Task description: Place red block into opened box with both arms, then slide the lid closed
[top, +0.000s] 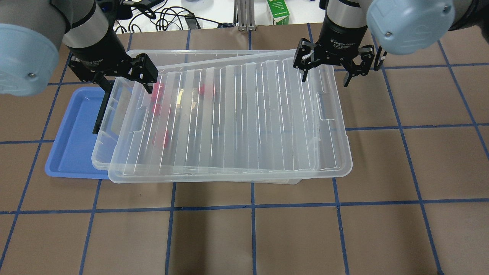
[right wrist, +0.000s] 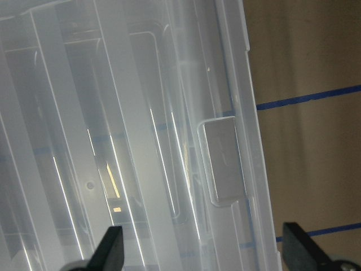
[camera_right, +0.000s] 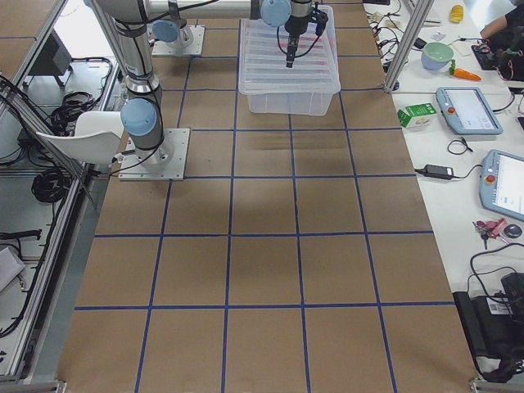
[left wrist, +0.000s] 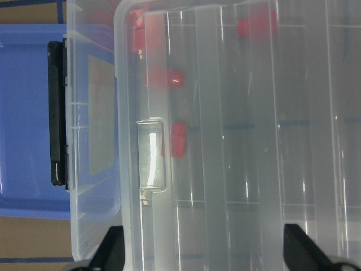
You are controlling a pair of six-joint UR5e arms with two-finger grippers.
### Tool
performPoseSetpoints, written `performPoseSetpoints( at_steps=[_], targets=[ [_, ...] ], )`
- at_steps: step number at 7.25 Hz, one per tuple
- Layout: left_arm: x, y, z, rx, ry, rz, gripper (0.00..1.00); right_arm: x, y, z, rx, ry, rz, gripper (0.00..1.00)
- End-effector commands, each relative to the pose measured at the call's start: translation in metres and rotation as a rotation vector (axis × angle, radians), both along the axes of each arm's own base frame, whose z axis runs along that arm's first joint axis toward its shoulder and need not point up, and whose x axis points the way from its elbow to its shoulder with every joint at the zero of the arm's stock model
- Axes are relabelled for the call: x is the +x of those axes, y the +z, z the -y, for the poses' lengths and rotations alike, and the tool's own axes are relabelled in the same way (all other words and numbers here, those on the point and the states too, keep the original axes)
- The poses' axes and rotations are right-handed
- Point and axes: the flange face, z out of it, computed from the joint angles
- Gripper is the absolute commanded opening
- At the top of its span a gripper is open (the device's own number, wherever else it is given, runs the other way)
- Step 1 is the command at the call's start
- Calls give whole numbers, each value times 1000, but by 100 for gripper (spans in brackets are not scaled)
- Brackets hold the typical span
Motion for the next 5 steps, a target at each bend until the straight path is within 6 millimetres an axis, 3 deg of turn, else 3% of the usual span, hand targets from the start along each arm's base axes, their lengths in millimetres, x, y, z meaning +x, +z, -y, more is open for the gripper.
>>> performPoseSetpoints(
  at_steps=[1, 5],
  targets=[
    [0, 0, 0, 1, 0, -1, 100, 0, 0, 0, 1, 0, -3, 100],
    [0, 0, 0, 1, 0, -1, 100, -7, 7, -7, 4, 7, -1, 100]
  ],
)
